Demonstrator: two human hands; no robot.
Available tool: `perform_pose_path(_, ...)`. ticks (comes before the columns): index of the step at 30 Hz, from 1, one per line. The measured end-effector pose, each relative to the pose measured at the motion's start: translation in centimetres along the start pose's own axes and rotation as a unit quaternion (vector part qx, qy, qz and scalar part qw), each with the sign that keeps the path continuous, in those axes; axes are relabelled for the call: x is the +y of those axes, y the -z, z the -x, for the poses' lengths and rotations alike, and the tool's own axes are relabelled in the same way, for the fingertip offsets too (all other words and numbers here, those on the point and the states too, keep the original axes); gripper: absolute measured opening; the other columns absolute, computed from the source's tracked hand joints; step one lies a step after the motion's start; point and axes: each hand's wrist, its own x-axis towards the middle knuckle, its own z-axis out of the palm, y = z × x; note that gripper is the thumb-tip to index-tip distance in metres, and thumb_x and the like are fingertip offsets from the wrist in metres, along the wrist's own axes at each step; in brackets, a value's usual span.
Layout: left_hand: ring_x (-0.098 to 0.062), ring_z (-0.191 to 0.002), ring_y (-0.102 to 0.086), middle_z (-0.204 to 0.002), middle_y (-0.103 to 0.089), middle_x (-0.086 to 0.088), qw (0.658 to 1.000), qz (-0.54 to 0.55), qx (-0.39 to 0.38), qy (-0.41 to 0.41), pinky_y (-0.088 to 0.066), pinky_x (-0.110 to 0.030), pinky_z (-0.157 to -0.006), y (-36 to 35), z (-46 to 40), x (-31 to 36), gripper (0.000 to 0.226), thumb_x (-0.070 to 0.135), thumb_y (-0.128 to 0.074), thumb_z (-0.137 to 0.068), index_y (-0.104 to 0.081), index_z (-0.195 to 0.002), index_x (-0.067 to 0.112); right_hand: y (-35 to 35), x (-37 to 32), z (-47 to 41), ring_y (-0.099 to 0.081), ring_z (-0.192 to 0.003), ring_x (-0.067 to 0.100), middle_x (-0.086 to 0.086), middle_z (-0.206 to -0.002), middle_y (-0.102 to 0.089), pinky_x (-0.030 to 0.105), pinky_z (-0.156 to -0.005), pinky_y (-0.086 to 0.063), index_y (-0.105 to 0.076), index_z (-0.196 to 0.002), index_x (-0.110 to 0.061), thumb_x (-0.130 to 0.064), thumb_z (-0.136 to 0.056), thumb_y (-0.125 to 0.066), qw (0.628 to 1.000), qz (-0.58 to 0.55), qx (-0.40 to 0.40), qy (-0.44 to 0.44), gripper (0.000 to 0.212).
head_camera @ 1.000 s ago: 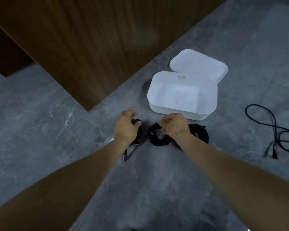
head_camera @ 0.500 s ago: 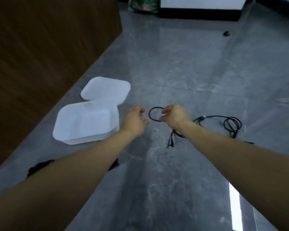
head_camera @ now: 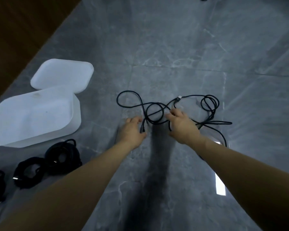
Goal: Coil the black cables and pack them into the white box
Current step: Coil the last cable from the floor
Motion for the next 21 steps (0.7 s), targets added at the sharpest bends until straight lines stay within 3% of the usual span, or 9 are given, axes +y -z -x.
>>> perform_pose_path(2, -0.025, -0.115, -0.053, -0.136, -0.039, -0.007, 1.0, -0.006, -0.009, -0.006, -0.046, -0.037, -0.098, -0.3, 0.0, -0.4, 0.055, 0.023, -0.069, -0.084, -0.044, -0.132, 0.02, -0.7, -0.2, -0.3, -0.036, -0.126, 0.029, 0.008, -0.137, -0.037, 0.037, -0.102, -0.039, -0.053, -0.13, -0.014, -0.022, -0.09, -0.058, 0.999, 0.033, 0.003, 0.014, 0.04)
perform_pose_path(5, -0.025, -0.114, -0.052, -0.137, -0.038, -0.006, 1.0, 0.001, -0.022, 0.0, -0.046, -0.034, -0.097, -0.2, 0.1, -0.6, 0.062, 0.022, -0.071, -0.082, -0.04, -0.135, 0.023, -0.5, -1.0, -0.7, -0.049, -0.109, 0.029, 0.013, -0.111, -0.056, 0.032, -0.087, -0.042, -0.067, -0.109, -0.008, -0.031, -0.093, -0.055, 0.997, -0.049, 0.049, 0.032, 0.03)
perform_pose_path(8, -0.022, -0.111, -0.052, -0.135, -0.035, -0.006, 1.0, 0.018, -0.009, -0.016, -0.043, -0.024, -0.088, 0.3, 0.4, -0.5, 0.068, 0.021, -0.072, -0.081, -0.036, -0.138, 0.027, 0.5, -2.2, -0.6, -0.057, -0.08, 0.028, 0.016, -0.082, -0.062, 0.031, -0.066, -0.038, -0.067, -0.086, 0.0, -0.028, -0.092, -0.057, 0.983, -0.155, 0.059, 0.08, 0.031)
perform_pose_path(10, -0.018, -0.105, -0.049, -0.133, -0.032, -0.005, 0.999, 0.038, -0.003, -0.027, -0.039, -0.019, -0.084, 0.9, 0.4, -0.6, 0.063, 0.018, -0.07, -0.082, -0.039, -0.137, 0.028, 0.9, -2.9, -0.4, -0.059, -0.076, 0.029, 0.018, -0.078, -0.065, 0.037, -0.068, -0.044, -0.067, -0.082, 0.002, -0.028, -0.092, -0.058, 0.972, -0.193, 0.056, 0.119, 0.033)
perform_pose_path(12, -0.015, -0.097, -0.048, -0.127, -0.034, -0.005, 0.999, 0.028, -0.007, -0.041, -0.04, -0.019, -0.081, 1.6, 0.4, -0.7, 0.045, 0.018, -0.066, -0.086, -0.049, -0.127, 0.024, 1.5, -3.5, -0.2, -0.059, -0.071, 0.024, 0.015, -0.073, -0.065, 0.034, -0.069, -0.047, -0.067, -0.079, 0.001, -0.027, -0.092, -0.058, 0.961, -0.235, 0.051, 0.135, 0.032)
perform_pose_path(15, -0.021, -0.093, -0.053, -0.108, -0.039, -0.005, 0.997, 0.012, 0.023, -0.07, -0.045, -0.028, -0.084, 3.0, 0.5, -1.0, 0.02, 0.024, -0.059, -0.091, -0.059, -0.109, 0.014, 3.0, -4.5, -0.2, -0.053, -0.056, -0.002, -0.005, -0.063, -0.057, 0.01, -0.059, -0.041, -0.064, -0.073, -0.009, -0.021, -0.093, -0.056, 0.93, -0.345, 0.073, 0.106, 0.025)
perform_pose_path(18, -0.022, -0.084, -0.053, -0.095, -0.046, -0.005, 0.992, 0.055, 0.08, -0.086, -0.042, -0.029, -0.076, 4.8, 0.3, -1.3, 0.02, 0.029, -0.052, -0.095, -0.063, -0.1, 0.013, 4.5, -4.9, -0.3, -0.054, -0.052, -0.003, -0.001, -0.061, -0.059, 0.013, -0.061, -0.045, -0.065, -0.074, -0.01, -0.025, -0.094, -0.055, 0.898, -0.42, 0.118, 0.053, 0.027)
perform_pose_path(21, -0.019, -0.07, -0.05, -0.079, -0.052, -0.004, 0.984, 0.091, 0.12, -0.092, -0.035, -0.027, -0.06, 6.6, 0.4, -1.7, 0.022, 0.035, -0.051, -0.095, -0.054, -0.075, 0.028, 5.4, -5.4, 0.3, -0.056, -0.049, 0.004, 0.002, -0.055, -0.06, 0.017, -0.059, -0.047, -0.065, -0.072, -0.014, -0.03, -0.094, -0.053, 0.909, -0.404, 0.095, 0.03, 0.031)
